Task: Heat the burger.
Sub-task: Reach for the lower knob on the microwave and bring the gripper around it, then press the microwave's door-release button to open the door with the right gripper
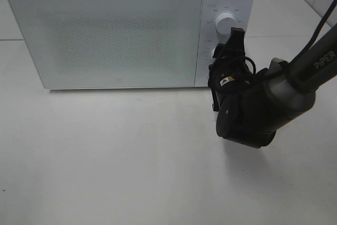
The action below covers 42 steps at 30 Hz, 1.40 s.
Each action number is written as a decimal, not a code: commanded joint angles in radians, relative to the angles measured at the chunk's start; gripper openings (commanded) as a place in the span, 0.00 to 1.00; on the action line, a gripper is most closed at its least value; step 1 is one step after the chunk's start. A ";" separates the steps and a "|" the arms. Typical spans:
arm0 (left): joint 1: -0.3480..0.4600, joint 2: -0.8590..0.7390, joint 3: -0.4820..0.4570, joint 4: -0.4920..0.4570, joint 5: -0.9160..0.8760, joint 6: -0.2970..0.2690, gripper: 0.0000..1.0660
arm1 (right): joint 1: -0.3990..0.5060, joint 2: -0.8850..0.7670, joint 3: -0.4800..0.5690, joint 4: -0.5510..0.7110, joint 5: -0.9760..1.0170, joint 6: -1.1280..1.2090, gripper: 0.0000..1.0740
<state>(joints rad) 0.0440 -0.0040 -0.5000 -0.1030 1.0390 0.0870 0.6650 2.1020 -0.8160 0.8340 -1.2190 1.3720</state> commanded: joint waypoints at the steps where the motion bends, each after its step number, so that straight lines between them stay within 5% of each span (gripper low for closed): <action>1: 0.005 -0.013 0.002 -0.002 -0.010 -0.001 0.95 | -0.002 -0.016 -0.012 0.012 -0.144 0.021 0.10; 17: 0.005 -0.013 0.002 -0.002 -0.010 -0.001 0.95 | -0.002 -0.016 -0.011 -0.014 -0.134 -0.141 0.22; 22: 0.005 -0.013 0.002 -0.002 -0.010 -0.001 0.95 | -0.002 -0.016 -0.011 -0.022 -0.104 -0.171 0.39; 24: 0.005 -0.013 0.002 -0.002 -0.010 -0.001 0.95 | -0.002 -0.016 -0.010 -0.022 -0.066 -0.179 0.58; 29: 0.005 -0.013 0.002 -0.002 -0.010 -0.001 0.95 | -0.002 -0.034 0.015 -0.065 -0.048 -0.209 0.72; 42: 0.005 -0.013 0.002 -0.002 -0.010 -0.001 0.95 | 0.000 -0.188 0.190 -0.213 0.109 -0.303 0.70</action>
<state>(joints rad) 0.0440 -0.0040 -0.5000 -0.1030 1.0390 0.0870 0.6640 1.9300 -0.6280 0.6420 -1.1140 1.0910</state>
